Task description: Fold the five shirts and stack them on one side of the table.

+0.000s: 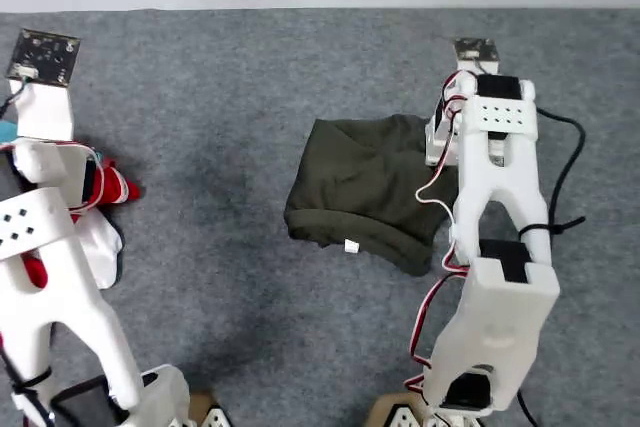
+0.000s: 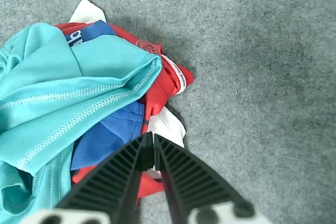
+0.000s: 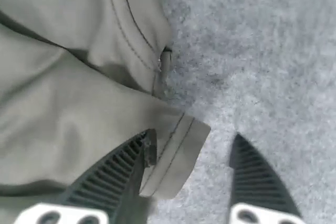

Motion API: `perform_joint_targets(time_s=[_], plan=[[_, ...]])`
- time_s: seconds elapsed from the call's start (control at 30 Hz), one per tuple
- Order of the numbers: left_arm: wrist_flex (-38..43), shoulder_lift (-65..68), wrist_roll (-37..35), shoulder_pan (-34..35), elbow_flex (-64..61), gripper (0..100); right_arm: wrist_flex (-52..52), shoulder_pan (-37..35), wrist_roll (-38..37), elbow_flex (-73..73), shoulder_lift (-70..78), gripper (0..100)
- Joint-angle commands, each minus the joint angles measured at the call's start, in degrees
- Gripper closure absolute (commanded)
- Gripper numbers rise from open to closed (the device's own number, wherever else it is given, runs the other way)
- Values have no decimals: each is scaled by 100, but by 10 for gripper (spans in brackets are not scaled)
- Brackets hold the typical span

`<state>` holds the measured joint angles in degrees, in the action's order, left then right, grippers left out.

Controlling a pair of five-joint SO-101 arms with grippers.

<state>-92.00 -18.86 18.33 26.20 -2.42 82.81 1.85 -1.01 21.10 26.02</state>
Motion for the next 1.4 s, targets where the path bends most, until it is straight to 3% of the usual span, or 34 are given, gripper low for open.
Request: perform_joint_targets(time_s=[0.0, 0.2, 0.67, 1.03, 1.37], plan=[[141, -141, 44, 0, -13, 994, 48, -224, 141, 167, -453, 739], [141, -141, 44, 0, -22, 994, 48, -330, 158, 149, -180, 749], [141, -141, 44, 0, -31, 994, 409, -330, 114, 185, -13, 988], [141, -141, 44, 9, -31, 994, 945, -356, -255, 1248, -752, 988], [105, -141, 44, 9, -31, 994, -22, -866, -677, 1486, -778, 988]])
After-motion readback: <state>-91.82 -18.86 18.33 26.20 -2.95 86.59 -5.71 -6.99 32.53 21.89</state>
